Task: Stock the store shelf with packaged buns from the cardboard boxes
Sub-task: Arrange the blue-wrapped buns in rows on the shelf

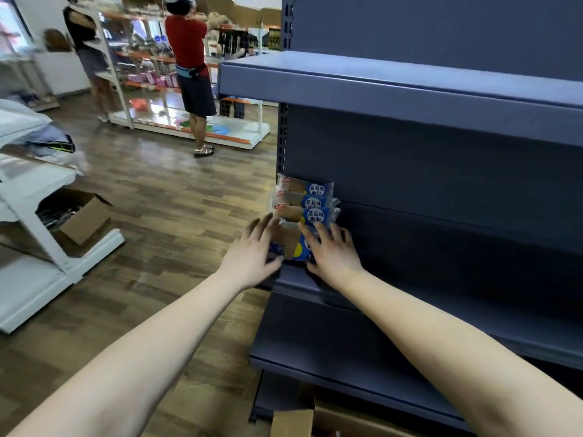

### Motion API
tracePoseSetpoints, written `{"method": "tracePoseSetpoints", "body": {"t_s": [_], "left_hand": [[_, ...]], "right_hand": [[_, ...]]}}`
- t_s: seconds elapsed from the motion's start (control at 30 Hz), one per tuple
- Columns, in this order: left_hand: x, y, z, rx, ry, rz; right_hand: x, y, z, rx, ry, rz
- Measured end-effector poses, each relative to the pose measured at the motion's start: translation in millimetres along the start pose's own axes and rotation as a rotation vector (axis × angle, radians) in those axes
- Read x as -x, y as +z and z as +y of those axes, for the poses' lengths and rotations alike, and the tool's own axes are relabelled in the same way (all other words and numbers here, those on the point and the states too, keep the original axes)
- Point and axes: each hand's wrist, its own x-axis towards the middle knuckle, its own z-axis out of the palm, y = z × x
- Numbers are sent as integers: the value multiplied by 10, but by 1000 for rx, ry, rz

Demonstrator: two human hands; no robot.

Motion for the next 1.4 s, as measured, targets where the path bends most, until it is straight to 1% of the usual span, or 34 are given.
{"method": "tracePoseSetpoints", "body": {"t_s": [0.07,0.13,0.27,0.4,0.6,0.8,0.9,0.97,1.07,1.17,1.3,1.4], "left_hand": [[6,71,-48,-63,-20,-76],[-7,124,-103,-56,-83,-95],[-44,189,-218,-76,-104,-70],[-57,238,-265,-93,-119,2],[-110,293,-215,-88,-228,6],[-154,263,-170,-85,-301,-62],[-142,194,-99,-99,-294,-119],[-106,136,-25,-100,-243,-60],[-62,70,131,-113,-97,43],[-41,38,362,-77,-17,19],[73,125,706,63,197,13],[193,250,962,154,308,-18]], "right_hand": [[-38,25,-15,-29,19,-34],[-59,52,-2,-31,23,-53],[-76,130,49,-52,14,-25],[-113,174,61,-95,-1,-23],[-163,193,21,-121,17,-46],[-195,169,38,-135,16,-74],[-116,135,79,-153,19,-33],[-18,102,108,-172,14,12],[162,74,168,-181,6,36],[383,79,271,-231,33,67],[765,125,445,-274,92,90],[1115,180,595,-264,119,100]]}}
